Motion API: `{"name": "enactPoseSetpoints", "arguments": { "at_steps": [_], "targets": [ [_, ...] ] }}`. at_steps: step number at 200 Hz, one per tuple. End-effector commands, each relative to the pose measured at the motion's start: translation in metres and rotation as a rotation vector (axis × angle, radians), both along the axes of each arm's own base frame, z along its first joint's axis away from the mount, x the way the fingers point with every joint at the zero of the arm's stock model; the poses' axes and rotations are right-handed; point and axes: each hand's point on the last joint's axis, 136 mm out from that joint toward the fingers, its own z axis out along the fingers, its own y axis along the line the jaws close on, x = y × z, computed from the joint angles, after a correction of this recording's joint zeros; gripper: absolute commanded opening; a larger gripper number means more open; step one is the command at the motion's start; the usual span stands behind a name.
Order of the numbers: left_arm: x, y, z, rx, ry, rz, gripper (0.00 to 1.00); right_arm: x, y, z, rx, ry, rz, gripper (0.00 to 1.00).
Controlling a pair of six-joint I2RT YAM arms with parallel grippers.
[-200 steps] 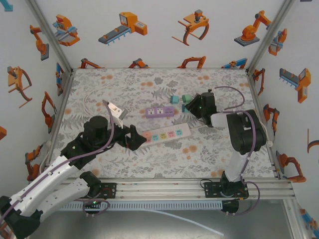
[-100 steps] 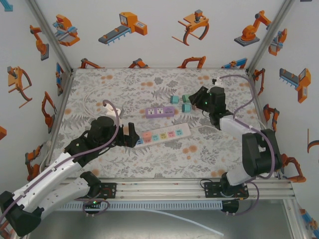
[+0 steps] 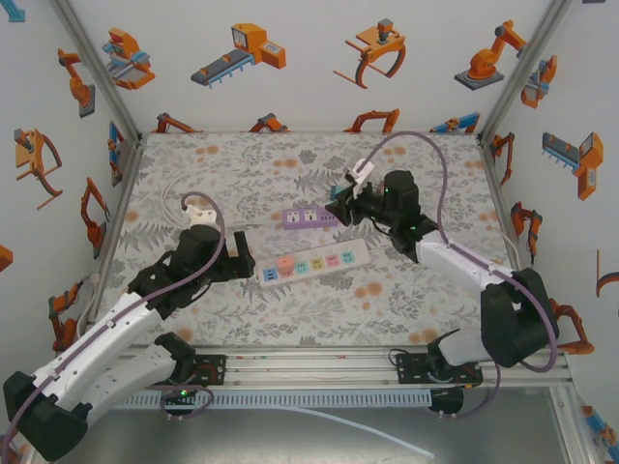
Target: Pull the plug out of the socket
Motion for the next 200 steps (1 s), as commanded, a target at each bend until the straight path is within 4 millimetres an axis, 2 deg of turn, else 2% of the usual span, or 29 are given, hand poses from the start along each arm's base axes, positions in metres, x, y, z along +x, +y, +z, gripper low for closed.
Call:
{"name": "enactPoseSetpoints", "arguments": {
  "at_steps": [1, 29, 52, 87, 109, 156, 200],
  "targets": [
    [0.0, 0.005, -0.009, -0.023, 0.027, 0.043, 0.97, -0.035, 0.03, 0.008, -0.103, -0.181, 0.266, 0.44],
    [0.001, 0.006, -0.014, -0.032, 0.036, 0.054, 0.97, -0.065, 0.055, 0.002, -0.117, -0.162, 0.478, 0.48],
    [0.003, 0.005, -0.019, -0.043, 0.046, 0.058, 0.97, -0.078, 0.072, -0.013, -0.179, -0.168, 0.557, 0.52],
    [0.007, 0.001, -0.028, -0.048, 0.065, 0.062, 0.97, -0.086, 0.094, -0.031, -0.206, -0.123, 0.629, 0.56],
    [0.01, -0.001, -0.034, -0.044, 0.076, 0.07, 0.97, -0.091, 0.103, -0.05, -0.243, -0.093, 0.666, 0.58],
    [0.014, -0.005, -0.052, -0.042, 0.116, 0.08, 0.97, -0.1, 0.113, -0.089, -0.333, -0.001, 0.735, 0.58],
    [0.015, -0.005, -0.069, -0.031, 0.148, 0.096, 0.97, -0.105, 0.122, -0.114, -0.377, 0.059, 0.777, 0.54]
  ]
}}
